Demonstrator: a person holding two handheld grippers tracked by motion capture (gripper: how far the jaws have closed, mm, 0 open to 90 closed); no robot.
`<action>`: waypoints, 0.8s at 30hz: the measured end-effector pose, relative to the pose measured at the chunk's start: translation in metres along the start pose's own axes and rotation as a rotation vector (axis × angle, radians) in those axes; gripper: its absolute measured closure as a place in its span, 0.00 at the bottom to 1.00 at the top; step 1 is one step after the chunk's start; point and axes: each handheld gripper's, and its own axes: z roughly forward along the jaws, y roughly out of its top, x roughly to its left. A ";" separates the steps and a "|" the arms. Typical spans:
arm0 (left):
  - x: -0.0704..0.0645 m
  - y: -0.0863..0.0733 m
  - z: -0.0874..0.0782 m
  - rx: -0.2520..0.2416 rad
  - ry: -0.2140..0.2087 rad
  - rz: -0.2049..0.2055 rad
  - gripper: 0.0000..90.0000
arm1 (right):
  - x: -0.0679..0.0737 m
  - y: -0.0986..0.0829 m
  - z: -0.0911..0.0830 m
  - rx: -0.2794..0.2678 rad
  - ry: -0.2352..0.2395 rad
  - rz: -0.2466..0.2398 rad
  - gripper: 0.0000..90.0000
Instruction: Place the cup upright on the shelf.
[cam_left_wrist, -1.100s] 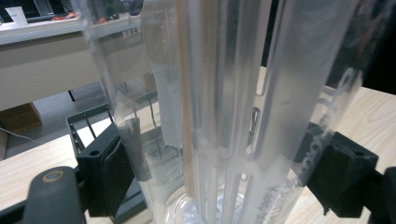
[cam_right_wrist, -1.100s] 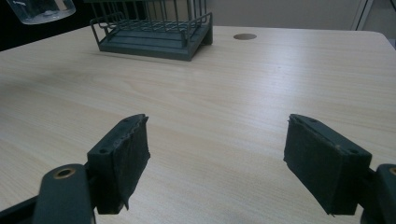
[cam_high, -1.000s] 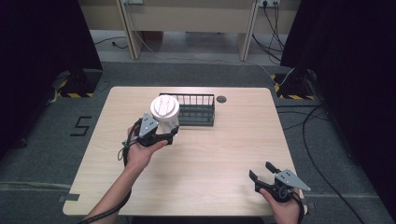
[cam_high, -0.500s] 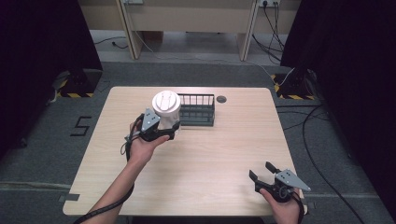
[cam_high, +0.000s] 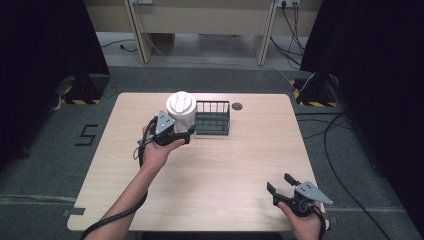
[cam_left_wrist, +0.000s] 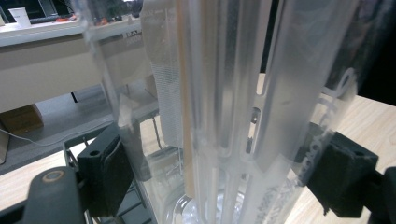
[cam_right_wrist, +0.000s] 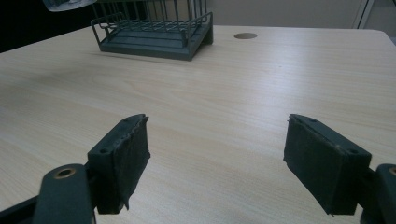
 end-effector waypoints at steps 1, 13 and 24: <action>0.000 0.001 0.001 0.001 0.000 0.002 0.20 | 0.000 0.000 0.000 0.000 0.001 0.001 0.25; 0.006 0.010 0.012 -0.001 0.015 0.003 0.20 | 0.000 0.000 0.000 0.001 0.002 -0.001 0.25; 0.005 0.022 0.031 -0.004 0.013 0.000 0.20 | 0.000 0.000 0.000 -0.001 0.002 0.001 0.25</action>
